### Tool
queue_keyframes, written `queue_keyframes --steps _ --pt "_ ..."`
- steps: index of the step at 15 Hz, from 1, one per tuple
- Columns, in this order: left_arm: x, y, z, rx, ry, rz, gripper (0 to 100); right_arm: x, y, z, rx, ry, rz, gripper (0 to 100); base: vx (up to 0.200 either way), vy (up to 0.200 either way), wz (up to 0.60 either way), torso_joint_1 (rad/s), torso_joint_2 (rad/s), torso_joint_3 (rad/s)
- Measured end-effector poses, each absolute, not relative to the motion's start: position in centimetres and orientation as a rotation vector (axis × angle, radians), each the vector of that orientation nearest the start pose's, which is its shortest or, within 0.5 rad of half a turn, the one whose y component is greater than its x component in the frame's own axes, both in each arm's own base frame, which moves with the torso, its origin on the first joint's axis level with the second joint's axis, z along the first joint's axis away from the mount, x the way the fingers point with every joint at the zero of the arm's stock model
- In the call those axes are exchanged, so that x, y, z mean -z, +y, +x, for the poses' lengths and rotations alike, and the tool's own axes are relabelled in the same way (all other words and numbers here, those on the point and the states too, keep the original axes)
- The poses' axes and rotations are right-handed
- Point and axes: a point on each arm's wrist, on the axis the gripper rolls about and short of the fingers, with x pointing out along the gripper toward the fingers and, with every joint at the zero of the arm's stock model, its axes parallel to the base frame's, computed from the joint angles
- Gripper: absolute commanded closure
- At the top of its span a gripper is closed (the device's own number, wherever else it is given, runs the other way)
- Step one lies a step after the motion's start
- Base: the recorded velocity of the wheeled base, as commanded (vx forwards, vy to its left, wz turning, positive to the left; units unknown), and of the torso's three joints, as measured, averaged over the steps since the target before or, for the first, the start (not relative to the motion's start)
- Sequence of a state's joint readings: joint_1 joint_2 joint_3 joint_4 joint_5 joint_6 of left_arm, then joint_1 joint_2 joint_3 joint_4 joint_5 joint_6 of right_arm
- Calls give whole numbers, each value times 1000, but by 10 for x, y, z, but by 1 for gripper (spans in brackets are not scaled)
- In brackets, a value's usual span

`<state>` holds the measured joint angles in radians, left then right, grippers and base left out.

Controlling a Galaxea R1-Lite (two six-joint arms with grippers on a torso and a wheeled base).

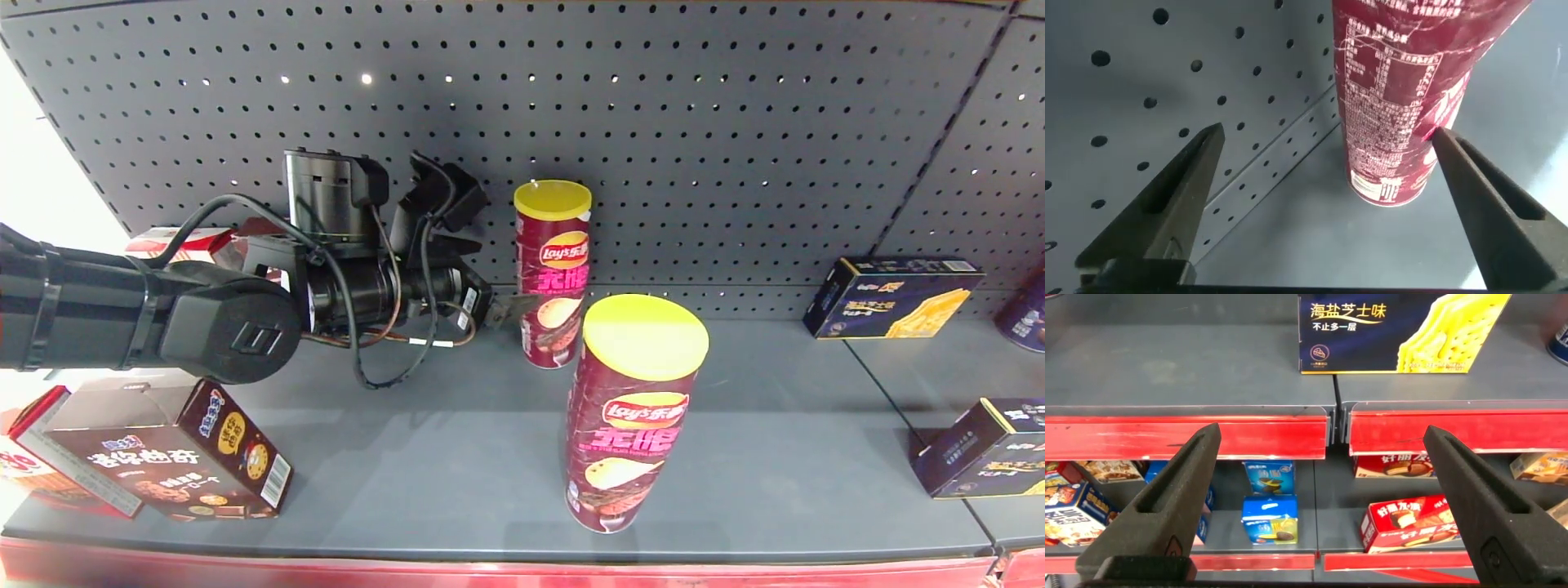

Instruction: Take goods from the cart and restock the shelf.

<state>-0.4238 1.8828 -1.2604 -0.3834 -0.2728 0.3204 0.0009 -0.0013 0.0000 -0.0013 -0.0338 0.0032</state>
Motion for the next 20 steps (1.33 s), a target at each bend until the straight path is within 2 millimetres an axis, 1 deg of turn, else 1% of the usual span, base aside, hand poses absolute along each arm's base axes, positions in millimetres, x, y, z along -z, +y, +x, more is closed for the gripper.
queue_keyframes --steps 7,11,15,16,18,20 --pt "-219 -157 341 719 133 323 0 -76 -1 -23 32 -3 3 0 0 0 0 0 0 0" --pt "-232 -152 327 716 137 324 0 -76 -1 -23 33 -3 3 0 0 0 0 0 0 0" --pt "-240 -144 319 599 155 357 0 -76 -1 -23 33 -3 3 0 0 0 0 0 0 0" --pt "-241 -143 319 533 154 394 0 -76 -1 -23 32 -3 3 0 0 0 0 0 0 0" --pt "-239 -143 319 442 165 468 0 -76 -1 -23 32 -3 3 0 0 0 0 0 0 0" --pt "-233 -148 321 385 184 489 0 -76 -1 -23 33 -2 3 0 0 0 0 0 0 0"
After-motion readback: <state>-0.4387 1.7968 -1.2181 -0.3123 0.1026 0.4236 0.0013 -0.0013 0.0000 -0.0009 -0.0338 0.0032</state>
